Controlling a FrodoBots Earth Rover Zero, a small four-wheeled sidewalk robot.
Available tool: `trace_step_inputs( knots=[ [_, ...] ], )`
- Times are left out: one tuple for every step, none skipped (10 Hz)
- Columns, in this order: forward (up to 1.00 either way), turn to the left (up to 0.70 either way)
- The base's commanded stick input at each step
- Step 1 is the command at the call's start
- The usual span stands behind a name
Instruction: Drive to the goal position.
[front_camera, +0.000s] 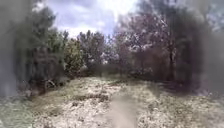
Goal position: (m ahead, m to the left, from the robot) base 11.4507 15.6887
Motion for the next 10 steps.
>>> trace_step_inputs(
  knots=[
    [0.70,0.00],
    [0.70,0.00],
    [0.70,0.00],
    [0.70,0.00],
    [0.70,0.00],
    [0.70,0.00],
    [0.70,0.00],
    [0.70,0.00],
    [0.70,0.00],
    [0.70,0.00]
  ],
)
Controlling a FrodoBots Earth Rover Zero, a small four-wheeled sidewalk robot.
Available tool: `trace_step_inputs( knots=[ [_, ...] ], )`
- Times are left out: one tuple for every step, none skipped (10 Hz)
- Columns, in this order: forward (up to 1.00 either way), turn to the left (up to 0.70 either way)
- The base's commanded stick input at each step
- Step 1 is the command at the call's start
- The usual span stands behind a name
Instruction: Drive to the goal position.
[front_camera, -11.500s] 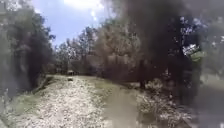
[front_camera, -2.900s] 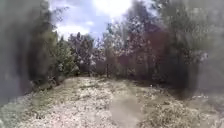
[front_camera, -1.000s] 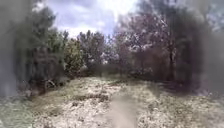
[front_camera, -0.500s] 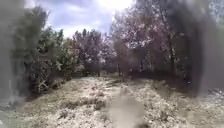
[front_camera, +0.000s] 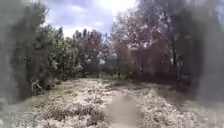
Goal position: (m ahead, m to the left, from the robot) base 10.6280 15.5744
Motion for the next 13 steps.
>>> trace_step_inputs(
  knots=[
    [0.70,0.00],
    [0.70,0.00],
    [0.70,0.00],
    [0.70,0.00],
    [0.70,0.00],
    [0.70,0.00],
    [0.70,0.00],
    [0.70,0.00],
    [0.70,0.00],
    [0.70,0.00],
    [0.70,0.00],
    [0.70,0.00],
    [0.70,0.00]
  ],
)
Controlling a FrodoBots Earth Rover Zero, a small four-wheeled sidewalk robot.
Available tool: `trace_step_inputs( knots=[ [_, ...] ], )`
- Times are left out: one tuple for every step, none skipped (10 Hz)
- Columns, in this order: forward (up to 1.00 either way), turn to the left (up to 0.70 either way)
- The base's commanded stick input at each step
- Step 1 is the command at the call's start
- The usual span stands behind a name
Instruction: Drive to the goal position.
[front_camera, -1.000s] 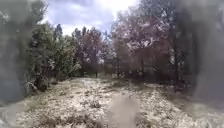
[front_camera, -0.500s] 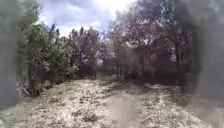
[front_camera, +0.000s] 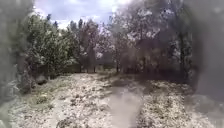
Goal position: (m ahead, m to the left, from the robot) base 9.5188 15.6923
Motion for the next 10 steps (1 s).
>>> trace_step_inputs(
  knots=[
    [0.70,0.00],
    [0.70,0.00],
    [0.70,0.03],
    [0.70,0.30],
    [0.70,0.32],
    [0.70,0.07],
    [0.70,0.00],
    [0.70,0.00],
    [0.70,0.00],
    [0.70,0.00]
  ],
)
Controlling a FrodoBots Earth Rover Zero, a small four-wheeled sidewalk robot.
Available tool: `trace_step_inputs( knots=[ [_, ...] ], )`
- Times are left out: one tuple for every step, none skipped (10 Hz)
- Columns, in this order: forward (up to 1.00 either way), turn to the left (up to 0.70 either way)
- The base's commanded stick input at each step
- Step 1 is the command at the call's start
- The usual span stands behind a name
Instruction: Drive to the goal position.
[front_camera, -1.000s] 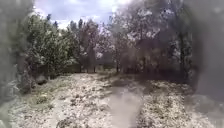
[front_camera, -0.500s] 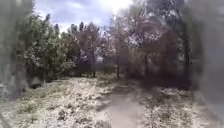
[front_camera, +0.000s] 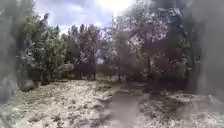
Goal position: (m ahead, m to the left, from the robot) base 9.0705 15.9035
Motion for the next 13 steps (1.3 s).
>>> trace_step_inputs(
  knots=[
    [0.70,0.00],
    [0.70,0.00],
    [0.70,0.00],
    [0.70,0.00],
    [0.70,0.00],
    [0.70,0.00],
    [0.70,0.00],
    [0.70,0.00],
    [0.69,0.00],
    [0.64,0.00],
    [0.64,0.00],
    [0.65,0.00],
    [0.66,0.00]
  ],
)
